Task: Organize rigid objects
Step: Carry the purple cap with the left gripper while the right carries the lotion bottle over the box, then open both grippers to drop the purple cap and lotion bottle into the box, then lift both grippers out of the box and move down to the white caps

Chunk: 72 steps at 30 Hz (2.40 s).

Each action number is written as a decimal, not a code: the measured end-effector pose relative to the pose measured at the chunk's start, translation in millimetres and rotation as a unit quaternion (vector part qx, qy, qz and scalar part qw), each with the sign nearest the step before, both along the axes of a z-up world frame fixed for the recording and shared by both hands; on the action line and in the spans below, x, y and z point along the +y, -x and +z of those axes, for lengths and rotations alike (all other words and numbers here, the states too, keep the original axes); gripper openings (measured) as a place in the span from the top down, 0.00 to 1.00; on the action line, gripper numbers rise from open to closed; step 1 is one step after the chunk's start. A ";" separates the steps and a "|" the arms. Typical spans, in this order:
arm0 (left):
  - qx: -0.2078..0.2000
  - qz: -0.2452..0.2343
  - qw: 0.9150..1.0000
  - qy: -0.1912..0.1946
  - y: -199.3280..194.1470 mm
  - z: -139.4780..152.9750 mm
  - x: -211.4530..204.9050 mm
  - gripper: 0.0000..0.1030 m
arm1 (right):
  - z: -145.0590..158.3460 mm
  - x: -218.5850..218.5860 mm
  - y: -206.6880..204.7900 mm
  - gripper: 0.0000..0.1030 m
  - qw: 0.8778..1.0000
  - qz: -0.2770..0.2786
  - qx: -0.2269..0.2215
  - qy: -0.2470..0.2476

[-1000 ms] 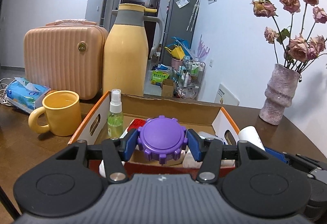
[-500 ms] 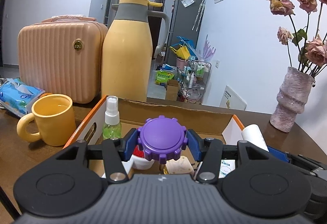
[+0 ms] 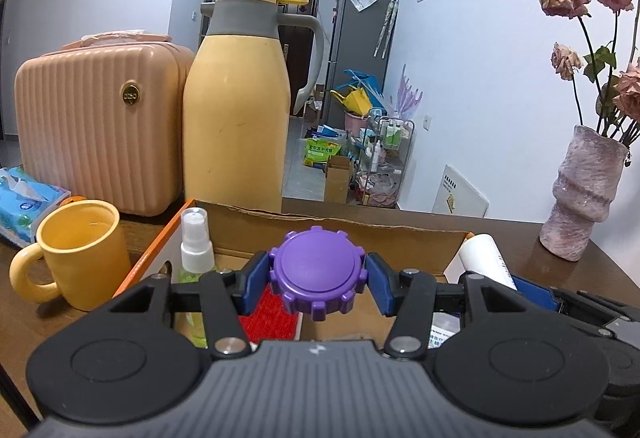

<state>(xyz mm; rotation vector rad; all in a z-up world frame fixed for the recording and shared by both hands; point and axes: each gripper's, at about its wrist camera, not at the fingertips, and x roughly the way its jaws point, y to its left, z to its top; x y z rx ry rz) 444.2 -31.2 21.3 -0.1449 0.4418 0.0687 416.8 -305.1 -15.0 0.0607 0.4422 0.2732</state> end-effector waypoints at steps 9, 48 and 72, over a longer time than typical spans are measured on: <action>-0.002 0.000 1.000 -0.008 -16.1 -1.6 2.6 0.48 | -0.7 3.7 -14.2 0.74 1.000 0.006 -0.002 0.012; 0.002 0.037 0.999 -0.040 -27.8 -4.6 6.8 0.00 | -1.2 -2.7 -21.9 0.00 0.998 -0.024 0.001 0.052; -0.003 0.045 0.998 -0.038 -23.0 -3.3 10.4 0.00 | 0.7 -3.3 -14.2 0.00 0.998 -0.029 -0.004 0.059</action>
